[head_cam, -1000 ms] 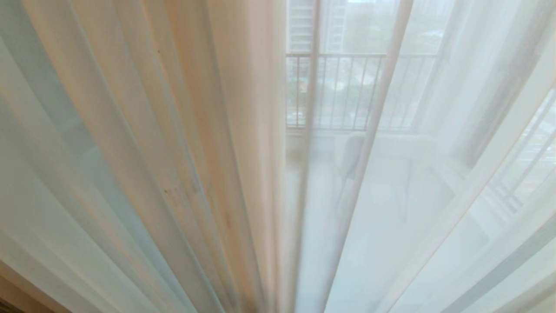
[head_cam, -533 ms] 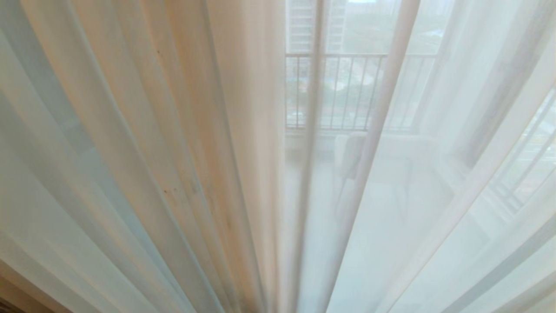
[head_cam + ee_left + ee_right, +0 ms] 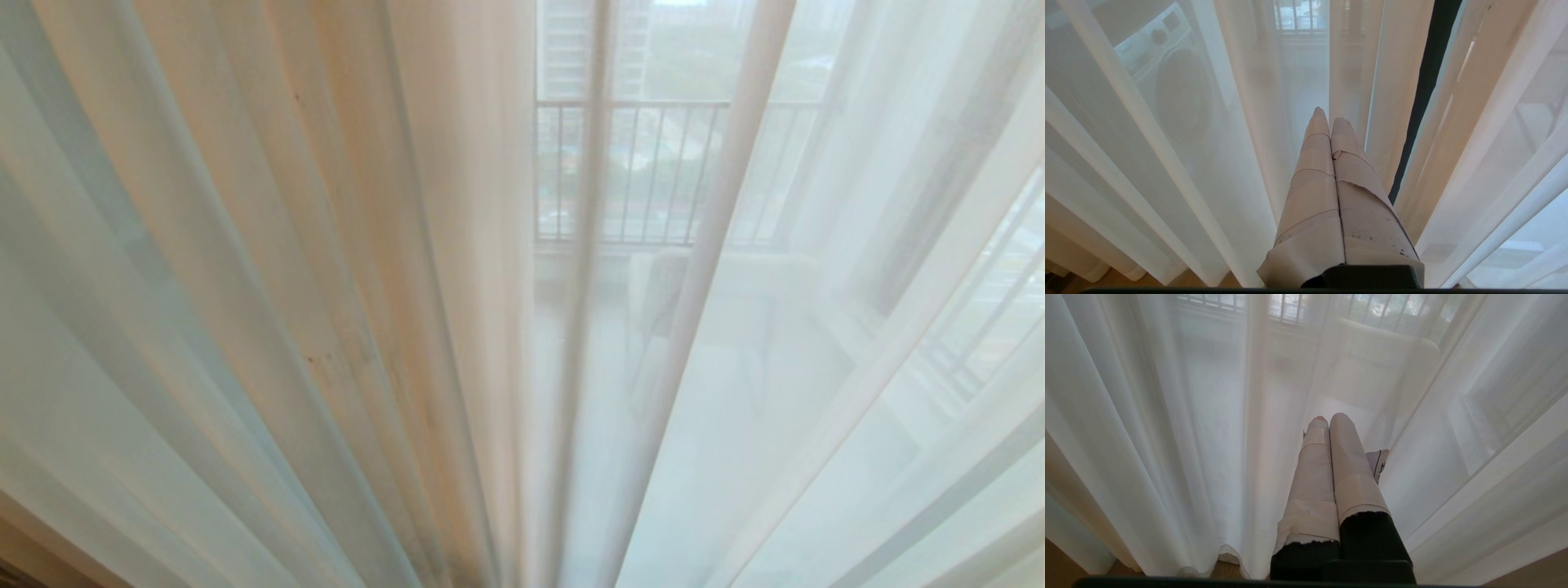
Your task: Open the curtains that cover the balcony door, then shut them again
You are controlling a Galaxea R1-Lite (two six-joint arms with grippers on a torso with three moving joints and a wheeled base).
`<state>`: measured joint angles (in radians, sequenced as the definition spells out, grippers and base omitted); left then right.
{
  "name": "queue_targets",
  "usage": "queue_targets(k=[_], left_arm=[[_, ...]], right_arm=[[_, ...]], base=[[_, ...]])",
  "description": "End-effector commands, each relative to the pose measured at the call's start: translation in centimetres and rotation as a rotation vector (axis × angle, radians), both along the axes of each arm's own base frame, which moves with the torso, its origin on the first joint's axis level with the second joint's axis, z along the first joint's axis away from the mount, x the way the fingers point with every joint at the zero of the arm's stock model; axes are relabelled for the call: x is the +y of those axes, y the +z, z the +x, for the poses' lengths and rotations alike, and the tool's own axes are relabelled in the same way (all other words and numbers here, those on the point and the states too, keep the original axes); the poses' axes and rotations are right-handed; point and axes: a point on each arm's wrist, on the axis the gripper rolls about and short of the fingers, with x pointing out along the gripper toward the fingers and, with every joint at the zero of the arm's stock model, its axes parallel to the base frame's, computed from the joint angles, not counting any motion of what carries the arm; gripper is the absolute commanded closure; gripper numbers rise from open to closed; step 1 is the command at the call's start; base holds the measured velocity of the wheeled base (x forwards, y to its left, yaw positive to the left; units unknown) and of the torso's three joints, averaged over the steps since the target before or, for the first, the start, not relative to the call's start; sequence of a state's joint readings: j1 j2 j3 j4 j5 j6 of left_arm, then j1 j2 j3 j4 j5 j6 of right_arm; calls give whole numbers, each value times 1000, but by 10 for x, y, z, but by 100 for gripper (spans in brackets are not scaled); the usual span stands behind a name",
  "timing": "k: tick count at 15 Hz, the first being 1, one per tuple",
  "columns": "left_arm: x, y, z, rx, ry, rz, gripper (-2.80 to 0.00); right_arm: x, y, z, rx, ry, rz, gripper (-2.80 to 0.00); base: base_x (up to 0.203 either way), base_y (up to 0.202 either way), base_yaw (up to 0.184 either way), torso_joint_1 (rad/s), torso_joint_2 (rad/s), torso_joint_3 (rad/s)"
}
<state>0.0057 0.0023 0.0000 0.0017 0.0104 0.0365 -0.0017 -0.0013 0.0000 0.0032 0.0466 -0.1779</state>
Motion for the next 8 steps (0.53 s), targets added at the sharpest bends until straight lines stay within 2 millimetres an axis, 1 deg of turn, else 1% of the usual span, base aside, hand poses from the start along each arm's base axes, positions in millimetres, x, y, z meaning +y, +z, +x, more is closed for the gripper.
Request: queue_targets(k=[1,4,8], left_arm=[[0,0,0,-1,1,0,0],[0,0,0,-1,1,0,0],[0,0,0,-1,1,0,0]], right_arm=[[0,0,0,0,1,11,0],[0,0,0,4,-1,37,0],[0,0,0,6,-7,121,0]], base=[[0,0,0,0,0,0],[0,0,0,0,0,0],[0,0,0,0,0,0]])
